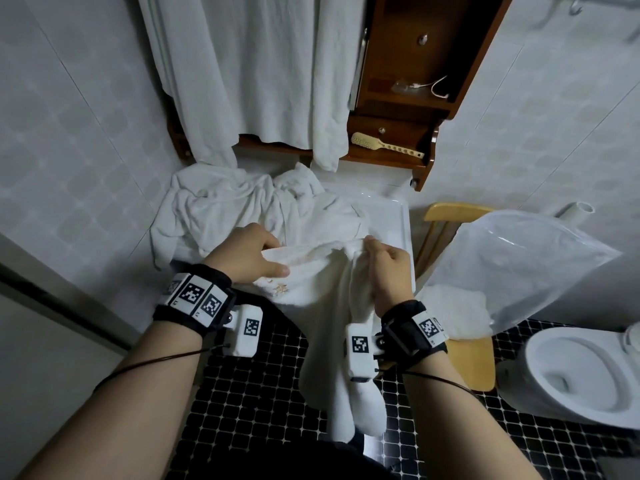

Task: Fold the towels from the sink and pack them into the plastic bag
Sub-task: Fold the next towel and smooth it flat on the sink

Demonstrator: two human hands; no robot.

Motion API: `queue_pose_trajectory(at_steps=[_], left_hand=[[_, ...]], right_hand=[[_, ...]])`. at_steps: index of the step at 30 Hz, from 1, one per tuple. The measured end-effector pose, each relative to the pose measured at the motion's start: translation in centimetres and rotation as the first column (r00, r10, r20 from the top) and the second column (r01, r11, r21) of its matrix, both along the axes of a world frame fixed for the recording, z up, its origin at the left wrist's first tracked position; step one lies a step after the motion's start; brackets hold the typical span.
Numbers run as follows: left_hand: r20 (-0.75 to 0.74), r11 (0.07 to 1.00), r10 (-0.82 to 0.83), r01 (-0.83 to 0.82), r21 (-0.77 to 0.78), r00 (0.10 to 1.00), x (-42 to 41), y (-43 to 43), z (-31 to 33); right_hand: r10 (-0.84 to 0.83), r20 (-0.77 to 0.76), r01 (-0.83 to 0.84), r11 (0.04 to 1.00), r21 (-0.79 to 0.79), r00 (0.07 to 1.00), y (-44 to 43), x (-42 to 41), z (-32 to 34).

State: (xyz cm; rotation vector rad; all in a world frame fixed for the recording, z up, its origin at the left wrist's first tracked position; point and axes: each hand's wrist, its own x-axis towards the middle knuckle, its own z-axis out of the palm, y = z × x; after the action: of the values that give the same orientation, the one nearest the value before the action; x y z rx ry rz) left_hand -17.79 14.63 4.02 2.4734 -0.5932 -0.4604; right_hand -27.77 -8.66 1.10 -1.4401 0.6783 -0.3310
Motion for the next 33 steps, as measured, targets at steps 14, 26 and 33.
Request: queue_pose_trajectory(at_steps=[14, 26, 33], left_hand=[[-0.381, 0.636, 0.359, -0.523, -0.568, 0.852, 0.7, -0.5, -0.7], [0.038, 0.638, 0.604, -0.454, -0.622, 0.796, 1.4, -2.0, 1.8], [0.065, 0.77, 0.494, -0.401, -0.495, 0.867, 2.2, -0.6, 0.2]], right_hand=[[0.036, 0.088, -0.044, 0.996, 0.082, 0.995, -2.5, -1.0, 0.5], [0.603, -0.568, -0.829, 0.393, -0.399, 0.56, -2.3, -1.6, 1.2], [0.73, 0.003, -0.701, 0.657, -0.276, 0.683, -0.1, -0.5, 0.9]])
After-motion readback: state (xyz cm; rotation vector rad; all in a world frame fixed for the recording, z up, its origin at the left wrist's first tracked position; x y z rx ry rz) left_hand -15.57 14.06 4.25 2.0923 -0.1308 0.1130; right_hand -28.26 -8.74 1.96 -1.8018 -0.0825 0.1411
